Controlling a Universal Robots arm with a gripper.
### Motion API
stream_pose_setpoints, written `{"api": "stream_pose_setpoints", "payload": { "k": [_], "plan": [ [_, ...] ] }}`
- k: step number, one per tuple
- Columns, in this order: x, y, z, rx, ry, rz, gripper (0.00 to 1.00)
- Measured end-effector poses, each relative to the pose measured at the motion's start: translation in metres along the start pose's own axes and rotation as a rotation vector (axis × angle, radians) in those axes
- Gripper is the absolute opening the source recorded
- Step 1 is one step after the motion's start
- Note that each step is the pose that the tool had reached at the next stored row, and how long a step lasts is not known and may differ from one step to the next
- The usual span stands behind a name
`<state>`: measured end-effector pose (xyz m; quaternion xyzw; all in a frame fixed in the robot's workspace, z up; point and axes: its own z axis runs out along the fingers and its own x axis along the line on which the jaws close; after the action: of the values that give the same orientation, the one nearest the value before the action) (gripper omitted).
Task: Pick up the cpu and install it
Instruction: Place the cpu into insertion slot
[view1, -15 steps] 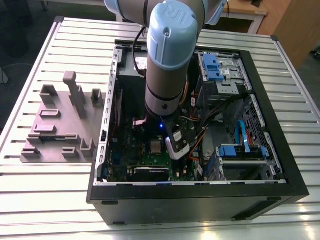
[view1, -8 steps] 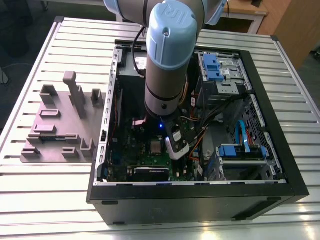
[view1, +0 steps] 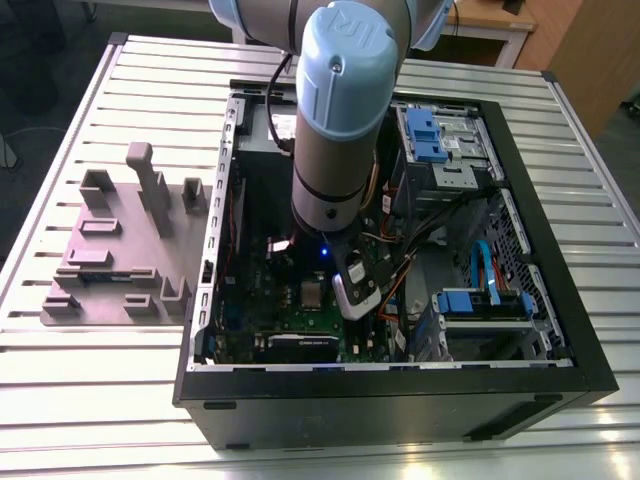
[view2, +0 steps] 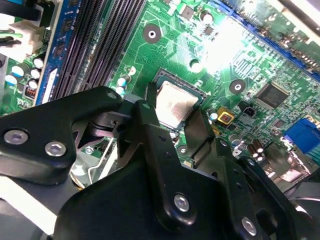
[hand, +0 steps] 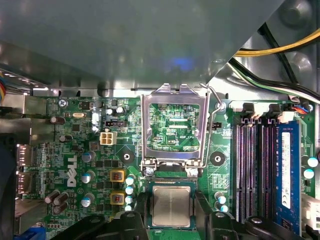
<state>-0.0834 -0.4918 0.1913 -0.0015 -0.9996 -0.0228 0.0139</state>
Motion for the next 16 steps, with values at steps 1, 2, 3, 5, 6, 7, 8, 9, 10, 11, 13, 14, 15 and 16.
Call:
{"api": "stream_pose_setpoints", "payload": {
  "k": [1,2,3,5,6,7,8,9,10,11,13,14,15,16],
  "plan": [
    [0.0000,0.0000,0.0000,0.0000,0.0000,0.000,0.49],
    [-0.0001,0.0000,0.0000,0.0000,0.0000,0.000,0.49],
    [-0.0001,0.0000,0.0000,0.0001,0.0000,0.000,0.49],
    [-0.0001,0.0000,0.0000,0.0000,0.0000,0.000,0.49],
    [-0.0001,-0.0001,-0.0001,0.0001,0.0001,0.000,0.49],
    [-0.0002,-0.0001,-0.0001,0.0001,0.0000,0.000,0.49],
    [-0.0002,-0.0001,0.0000,0.0000,0.0000,0.000,0.49],
    [-0.0001,-0.0002,0.0000,0.0000,0.0000,0.000,0.49],
    [-0.0001,-0.0002,0.0000,0.0000,0.0000,0.000,0.49],
    [-0.0001,-0.0002,0.0000,0.0000,0.0000,0.000,0.49],
    [-0.0002,-0.0002,0.0000,0.0000,0.0000,0.000,0.50],
    [-0.0002,-0.0002,0.0000,-0.0001,0.0000,0.000,0.50],
    [-0.0001,-0.0003,0.0001,0.0000,0.0000,0.000,0.50],
    [-0.0001,-0.0003,0.0001,0.0000,0.0000,0.000,0.56]
  ]
}}
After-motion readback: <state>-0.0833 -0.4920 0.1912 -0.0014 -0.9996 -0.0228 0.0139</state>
